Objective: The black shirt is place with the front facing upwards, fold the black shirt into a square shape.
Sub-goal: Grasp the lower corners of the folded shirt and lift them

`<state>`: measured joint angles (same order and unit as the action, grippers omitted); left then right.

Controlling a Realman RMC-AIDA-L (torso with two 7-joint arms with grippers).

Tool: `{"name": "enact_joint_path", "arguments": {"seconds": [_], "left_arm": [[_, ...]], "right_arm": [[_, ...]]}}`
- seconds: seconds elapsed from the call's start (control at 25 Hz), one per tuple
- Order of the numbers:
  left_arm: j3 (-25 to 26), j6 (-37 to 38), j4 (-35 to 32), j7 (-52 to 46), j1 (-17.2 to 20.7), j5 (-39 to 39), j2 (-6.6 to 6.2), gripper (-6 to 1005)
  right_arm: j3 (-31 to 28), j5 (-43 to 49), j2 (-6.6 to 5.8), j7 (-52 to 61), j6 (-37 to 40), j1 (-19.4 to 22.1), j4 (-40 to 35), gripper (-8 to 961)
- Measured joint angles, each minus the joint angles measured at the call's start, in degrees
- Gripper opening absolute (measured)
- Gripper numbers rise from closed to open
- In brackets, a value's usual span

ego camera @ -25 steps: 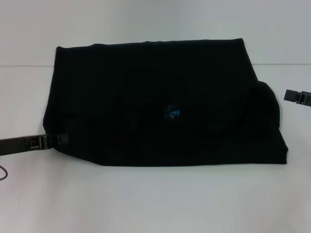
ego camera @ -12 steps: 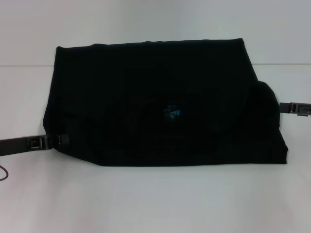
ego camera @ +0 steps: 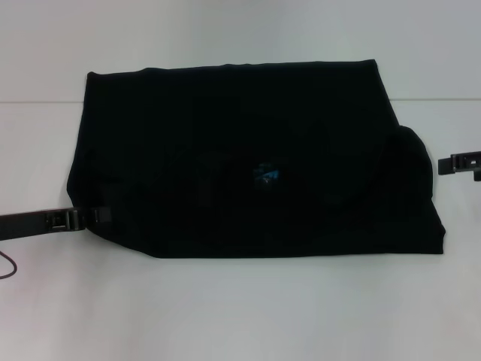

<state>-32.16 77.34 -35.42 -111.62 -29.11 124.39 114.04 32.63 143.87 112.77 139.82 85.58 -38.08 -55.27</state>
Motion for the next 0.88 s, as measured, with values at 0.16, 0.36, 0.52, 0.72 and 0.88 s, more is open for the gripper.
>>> {"name": "enact_joint_path", "arguments": {"seconds": [0.16,0.36,0.52,0.72,0.88], "left_arm": [[0.0,0.0,0.0,0.0,0.0,-0.1,0.04,2],[0.0,0.0,0.1,0.0,0.0,-0.1,0.04,2],[0.1,0.0,0.1,0.0,0.0,-0.2,0.10,2],[0.0,0.0,0.1,0.0,0.0,-0.2,0.18,3],[0.0,0.0,0.1,0.0,0.0,-0.2,0.22,3]], "right_arm": [[0.1,3.7,-0.01,1.2,0.5,-0.8,-0.1,944],[0.4,5.1,0.00,1.5,1.2,-1.0,0.2,944],[1.3,5.1,0.24,1.4,1.0,-1.0,0.9,944],[2.4,5.2,0.33,0.9,-0.4,-1.2,3.6,939],[4.1,5.2,0.32,0.8,-1.4,-1.4,5.2,927]]}}
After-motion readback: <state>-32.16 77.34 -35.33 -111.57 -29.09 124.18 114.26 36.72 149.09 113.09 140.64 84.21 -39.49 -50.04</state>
